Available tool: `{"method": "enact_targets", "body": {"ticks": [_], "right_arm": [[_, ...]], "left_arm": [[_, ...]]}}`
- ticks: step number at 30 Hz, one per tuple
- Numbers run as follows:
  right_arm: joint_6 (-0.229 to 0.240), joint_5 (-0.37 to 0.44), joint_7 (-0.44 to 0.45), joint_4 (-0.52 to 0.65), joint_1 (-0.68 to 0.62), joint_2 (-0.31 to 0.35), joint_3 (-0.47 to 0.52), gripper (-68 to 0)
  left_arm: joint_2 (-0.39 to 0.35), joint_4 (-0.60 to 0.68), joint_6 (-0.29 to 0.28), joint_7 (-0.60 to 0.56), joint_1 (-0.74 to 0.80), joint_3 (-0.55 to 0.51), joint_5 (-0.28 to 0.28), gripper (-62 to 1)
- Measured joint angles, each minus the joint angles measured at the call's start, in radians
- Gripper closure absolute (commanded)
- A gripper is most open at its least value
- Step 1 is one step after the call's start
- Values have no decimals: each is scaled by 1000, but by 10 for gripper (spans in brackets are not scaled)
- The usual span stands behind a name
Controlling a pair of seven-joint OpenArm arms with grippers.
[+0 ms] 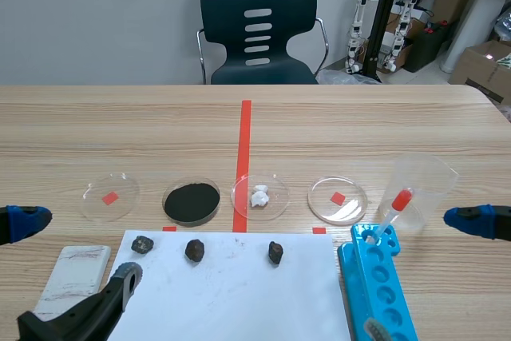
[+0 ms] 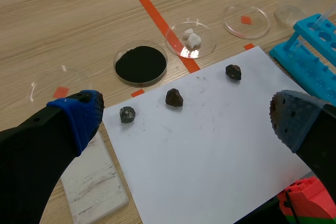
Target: Return to the home posture
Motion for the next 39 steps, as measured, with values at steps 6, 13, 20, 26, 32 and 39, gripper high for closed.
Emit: {"method": "enact_targets", "body": {"ticks": [6,13,20,26,32,39], "right_arm": [[0,0,0,0,0,0,0,-655],[0,0,0,0,0,0,0,-655],[0,0,0,0,0,0,0,-655],[0,0,0,0,0,0,0,-655],[0,0,0,0,0,0,0,-655],[0,0,0,0,0,0,0,-655]], "left_arm": [[0,0,0,0,0,0,0,-623],[0,0,-7,0,0,0,0,-623],[0,0,-29,0,0,0,0,-623],[0,0,-29,0,0,0,0,-623],[0,0,-29,0,0,0,0,-623],[0,0,-29,0,0,0,0,-623]]}}
